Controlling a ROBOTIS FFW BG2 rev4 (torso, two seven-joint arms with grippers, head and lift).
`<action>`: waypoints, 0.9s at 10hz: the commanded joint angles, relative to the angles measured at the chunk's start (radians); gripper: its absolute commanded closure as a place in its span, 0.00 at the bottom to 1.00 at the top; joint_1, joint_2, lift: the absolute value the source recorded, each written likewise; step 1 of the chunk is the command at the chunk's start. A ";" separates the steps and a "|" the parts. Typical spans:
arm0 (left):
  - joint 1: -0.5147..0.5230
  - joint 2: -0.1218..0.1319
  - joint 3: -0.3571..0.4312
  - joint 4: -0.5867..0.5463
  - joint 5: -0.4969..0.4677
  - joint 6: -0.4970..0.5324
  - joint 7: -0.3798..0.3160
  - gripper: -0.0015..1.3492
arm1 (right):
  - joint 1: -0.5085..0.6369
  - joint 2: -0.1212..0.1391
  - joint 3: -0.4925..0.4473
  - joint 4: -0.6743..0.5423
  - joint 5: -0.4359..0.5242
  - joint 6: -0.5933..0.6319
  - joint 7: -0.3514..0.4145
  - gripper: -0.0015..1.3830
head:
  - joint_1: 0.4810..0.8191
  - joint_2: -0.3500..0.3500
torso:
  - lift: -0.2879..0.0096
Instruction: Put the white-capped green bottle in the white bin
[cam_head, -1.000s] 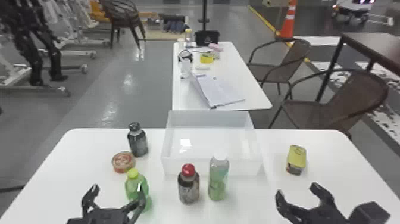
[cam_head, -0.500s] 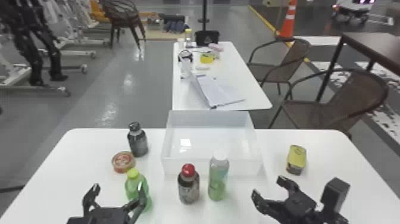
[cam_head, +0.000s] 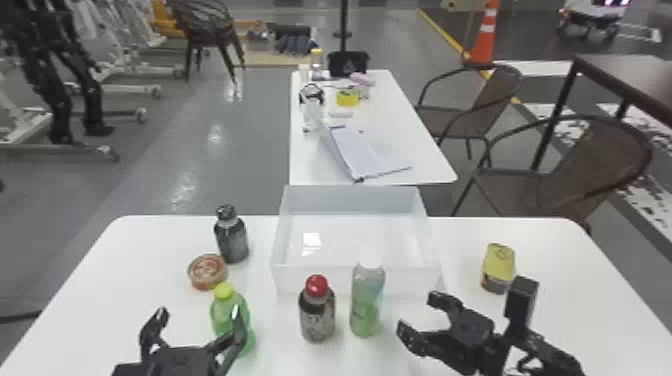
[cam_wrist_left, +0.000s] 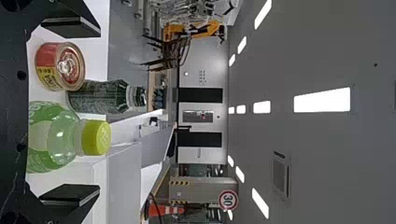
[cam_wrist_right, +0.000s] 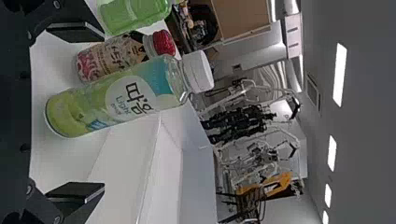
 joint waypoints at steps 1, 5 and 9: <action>-0.001 -0.003 -0.002 0.002 0.002 0.000 0.000 0.09 | -0.045 -0.018 0.044 0.060 -0.027 0.011 0.016 0.13 | 0.20 0.50 | 0.63; -0.011 -0.003 -0.014 0.011 0.014 0.000 0.000 0.09 | -0.165 -0.083 0.191 0.135 -0.039 0.013 0.031 0.20 | 0.20 0.50 | 0.63; -0.018 -0.003 -0.023 0.020 0.020 0.000 0.000 0.09 | -0.272 -0.138 0.325 0.224 -0.073 -0.007 0.031 0.20 | 0.20 0.50 | 0.63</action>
